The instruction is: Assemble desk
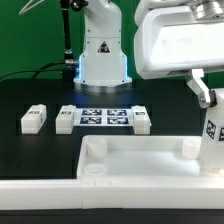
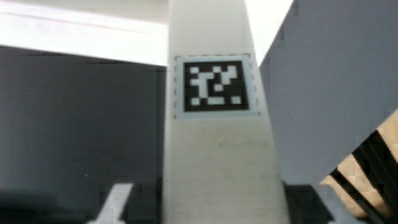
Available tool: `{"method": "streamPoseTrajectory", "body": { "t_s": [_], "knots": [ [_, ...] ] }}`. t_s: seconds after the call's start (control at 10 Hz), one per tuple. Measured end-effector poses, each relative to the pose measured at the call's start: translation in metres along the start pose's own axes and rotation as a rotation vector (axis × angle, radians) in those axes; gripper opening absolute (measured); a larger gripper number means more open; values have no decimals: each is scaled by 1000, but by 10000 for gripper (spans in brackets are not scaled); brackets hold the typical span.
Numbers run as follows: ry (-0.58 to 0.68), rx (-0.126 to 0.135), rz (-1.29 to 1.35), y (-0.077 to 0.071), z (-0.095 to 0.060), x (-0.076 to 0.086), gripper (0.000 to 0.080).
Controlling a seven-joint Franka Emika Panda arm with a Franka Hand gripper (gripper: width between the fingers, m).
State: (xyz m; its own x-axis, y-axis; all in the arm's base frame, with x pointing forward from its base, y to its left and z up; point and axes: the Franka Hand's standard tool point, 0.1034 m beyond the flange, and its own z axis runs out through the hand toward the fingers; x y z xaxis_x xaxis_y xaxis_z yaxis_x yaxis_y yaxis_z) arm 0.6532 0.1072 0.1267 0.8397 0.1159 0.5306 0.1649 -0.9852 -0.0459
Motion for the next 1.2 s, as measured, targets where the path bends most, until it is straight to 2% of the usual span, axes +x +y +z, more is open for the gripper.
{"method": "streamPoseTrajectory", "body": {
  "t_s": [0.4,0.5,0.6,0.7,0.8,1.2],
  "knots": [
    [5,-2,0,0,0,0,297],
    [5,-2,0,0,0,0,493],
    [5,-2,0,0,0,0,493],
    [5,-2,0,0,0,0,615],
    [5,-2,0,0,0,0,644],
    [5,-2,0,0,1,0,649]
  ]
}}
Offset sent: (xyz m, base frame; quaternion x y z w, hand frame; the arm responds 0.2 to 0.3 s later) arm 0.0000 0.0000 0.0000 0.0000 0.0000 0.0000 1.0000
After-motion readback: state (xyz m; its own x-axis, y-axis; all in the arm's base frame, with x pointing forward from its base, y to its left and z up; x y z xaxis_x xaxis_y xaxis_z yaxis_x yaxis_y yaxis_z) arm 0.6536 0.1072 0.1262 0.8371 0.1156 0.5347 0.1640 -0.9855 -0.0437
